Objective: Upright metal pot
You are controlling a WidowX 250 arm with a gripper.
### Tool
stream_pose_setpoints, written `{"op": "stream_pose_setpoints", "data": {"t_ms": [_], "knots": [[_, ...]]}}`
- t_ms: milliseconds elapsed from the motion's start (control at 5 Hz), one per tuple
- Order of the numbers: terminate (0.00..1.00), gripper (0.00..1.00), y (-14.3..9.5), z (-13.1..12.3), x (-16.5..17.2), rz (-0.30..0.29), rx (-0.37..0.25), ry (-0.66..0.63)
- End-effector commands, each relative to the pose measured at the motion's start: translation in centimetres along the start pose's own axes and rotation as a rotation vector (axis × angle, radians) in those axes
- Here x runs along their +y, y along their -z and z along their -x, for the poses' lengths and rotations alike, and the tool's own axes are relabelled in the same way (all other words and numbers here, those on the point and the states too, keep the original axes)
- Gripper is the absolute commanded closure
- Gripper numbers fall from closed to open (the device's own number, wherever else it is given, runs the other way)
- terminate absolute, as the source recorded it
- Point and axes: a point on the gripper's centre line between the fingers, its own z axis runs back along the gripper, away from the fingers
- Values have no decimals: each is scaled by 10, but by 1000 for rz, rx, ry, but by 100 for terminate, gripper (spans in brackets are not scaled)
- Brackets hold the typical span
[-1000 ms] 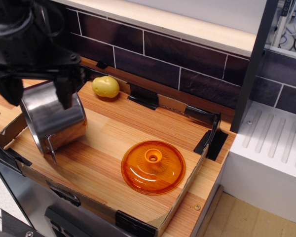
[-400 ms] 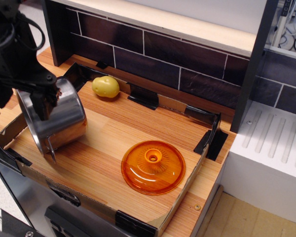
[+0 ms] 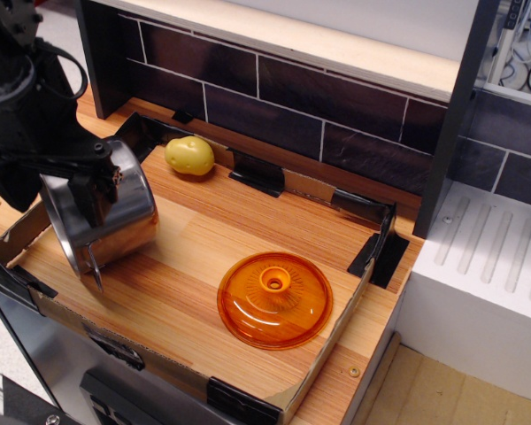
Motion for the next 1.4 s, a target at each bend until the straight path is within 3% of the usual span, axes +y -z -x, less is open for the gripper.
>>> {"op": "stream_pose_setpoints", "data": {"t_ms": [0, 400, 800, 1000, 1200], "knots": [[0, 0, 9, -8, 1, 9, -26, -69], [0, 0, 28, -6, -2, -10, -28, -72], [0, 0, 33, -10, -4, -23, -51, -60], [0, 100, 31, -14, -4, -11, -62, -50], [0, 100, 28, -16, -4, -3, -65, -54]]}}
